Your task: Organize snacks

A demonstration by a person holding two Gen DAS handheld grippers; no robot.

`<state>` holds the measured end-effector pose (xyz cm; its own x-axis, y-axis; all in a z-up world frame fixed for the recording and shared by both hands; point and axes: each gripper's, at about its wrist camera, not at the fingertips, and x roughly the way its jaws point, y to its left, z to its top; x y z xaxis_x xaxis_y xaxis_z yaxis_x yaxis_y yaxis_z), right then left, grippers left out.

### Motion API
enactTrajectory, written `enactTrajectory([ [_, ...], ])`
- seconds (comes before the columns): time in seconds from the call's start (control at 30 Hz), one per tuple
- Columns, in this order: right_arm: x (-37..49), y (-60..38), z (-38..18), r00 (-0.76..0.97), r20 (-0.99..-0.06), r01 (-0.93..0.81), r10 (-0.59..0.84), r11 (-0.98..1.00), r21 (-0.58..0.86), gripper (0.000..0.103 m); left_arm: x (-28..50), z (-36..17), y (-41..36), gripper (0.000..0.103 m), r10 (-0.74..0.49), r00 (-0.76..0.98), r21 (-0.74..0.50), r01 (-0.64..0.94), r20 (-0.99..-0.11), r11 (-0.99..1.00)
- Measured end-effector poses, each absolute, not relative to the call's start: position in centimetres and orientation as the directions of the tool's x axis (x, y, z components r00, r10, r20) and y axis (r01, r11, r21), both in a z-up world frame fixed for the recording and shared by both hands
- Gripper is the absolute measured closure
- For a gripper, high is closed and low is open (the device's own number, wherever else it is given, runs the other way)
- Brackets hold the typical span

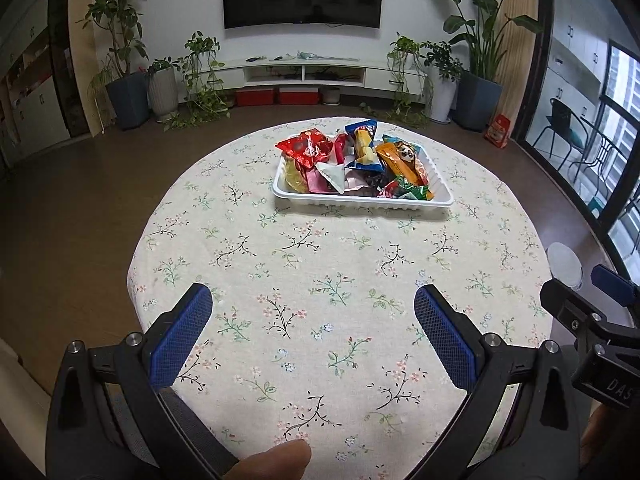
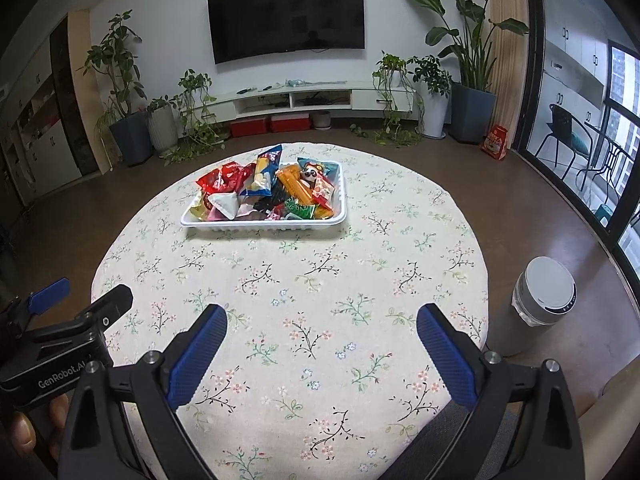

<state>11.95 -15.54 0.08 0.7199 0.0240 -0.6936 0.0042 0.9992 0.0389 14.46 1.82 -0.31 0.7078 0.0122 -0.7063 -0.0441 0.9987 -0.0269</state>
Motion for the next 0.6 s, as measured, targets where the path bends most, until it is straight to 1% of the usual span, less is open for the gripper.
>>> enactTrajectory([
  [0.6,12.04,-15.21,-0.38,0.709,-0.705,-0.001,0.020,1.000,0.028,0.005,14.55,-0.57,1.84,0.000,0.008,0.709,-0.033,-0.045,-0.705,0.998],
])
